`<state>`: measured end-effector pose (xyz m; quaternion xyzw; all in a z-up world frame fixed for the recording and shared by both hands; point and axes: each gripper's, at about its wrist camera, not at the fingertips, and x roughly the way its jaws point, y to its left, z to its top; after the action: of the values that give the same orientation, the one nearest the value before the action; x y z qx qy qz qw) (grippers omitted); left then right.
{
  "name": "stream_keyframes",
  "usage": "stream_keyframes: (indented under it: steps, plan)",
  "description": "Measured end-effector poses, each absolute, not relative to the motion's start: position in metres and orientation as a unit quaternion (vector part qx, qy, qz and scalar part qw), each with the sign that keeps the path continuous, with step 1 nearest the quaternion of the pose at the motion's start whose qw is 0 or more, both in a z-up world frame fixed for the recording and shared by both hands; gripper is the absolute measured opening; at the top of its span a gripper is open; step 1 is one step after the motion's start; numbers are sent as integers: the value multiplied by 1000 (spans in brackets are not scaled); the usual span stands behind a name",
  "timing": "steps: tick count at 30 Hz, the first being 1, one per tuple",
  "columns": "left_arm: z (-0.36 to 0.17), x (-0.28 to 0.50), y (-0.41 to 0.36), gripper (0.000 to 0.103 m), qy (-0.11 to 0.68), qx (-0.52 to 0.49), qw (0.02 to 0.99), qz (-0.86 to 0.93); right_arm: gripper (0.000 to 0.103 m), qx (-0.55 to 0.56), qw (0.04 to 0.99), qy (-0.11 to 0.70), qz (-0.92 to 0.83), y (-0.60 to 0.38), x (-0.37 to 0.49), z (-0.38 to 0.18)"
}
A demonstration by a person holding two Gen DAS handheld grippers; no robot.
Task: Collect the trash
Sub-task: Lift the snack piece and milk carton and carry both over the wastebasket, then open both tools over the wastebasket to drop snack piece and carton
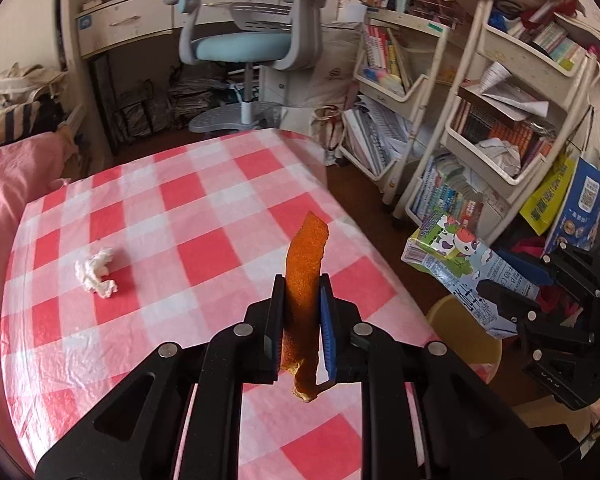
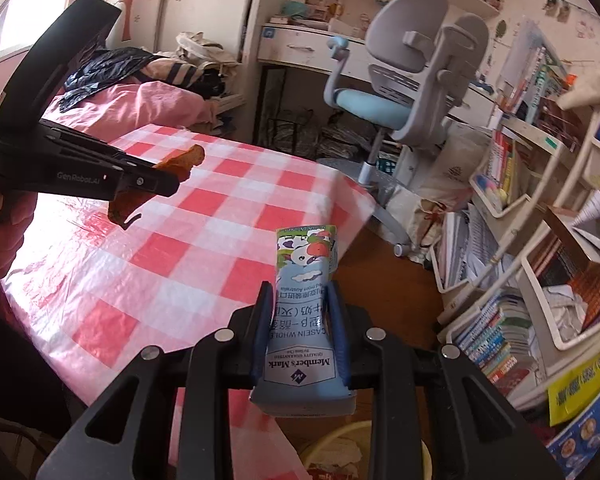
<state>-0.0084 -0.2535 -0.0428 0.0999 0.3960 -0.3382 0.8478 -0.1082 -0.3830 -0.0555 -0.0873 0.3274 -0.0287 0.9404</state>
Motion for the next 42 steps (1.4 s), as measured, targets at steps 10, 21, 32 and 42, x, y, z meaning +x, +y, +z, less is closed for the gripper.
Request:
stream_keyframes:
  steps: [10,21,32,42]
  plan:
    - [-61,-75,-379,15,393,169,784,-449,28,-33,918,377,-120,-464,-165,-105]
    - [-127,-130,-489,25,439,239,689,-525,30,6,884,441,-154,-507,-185,-171]
    - [-77,-103,-423,86,350,213,814,-411,51,-1,908,399,-130,-491,-172,-142]
    - [-19,0,-229,94,364,15,914,-180,64,-129,927,350,43,-355,-83,-70]
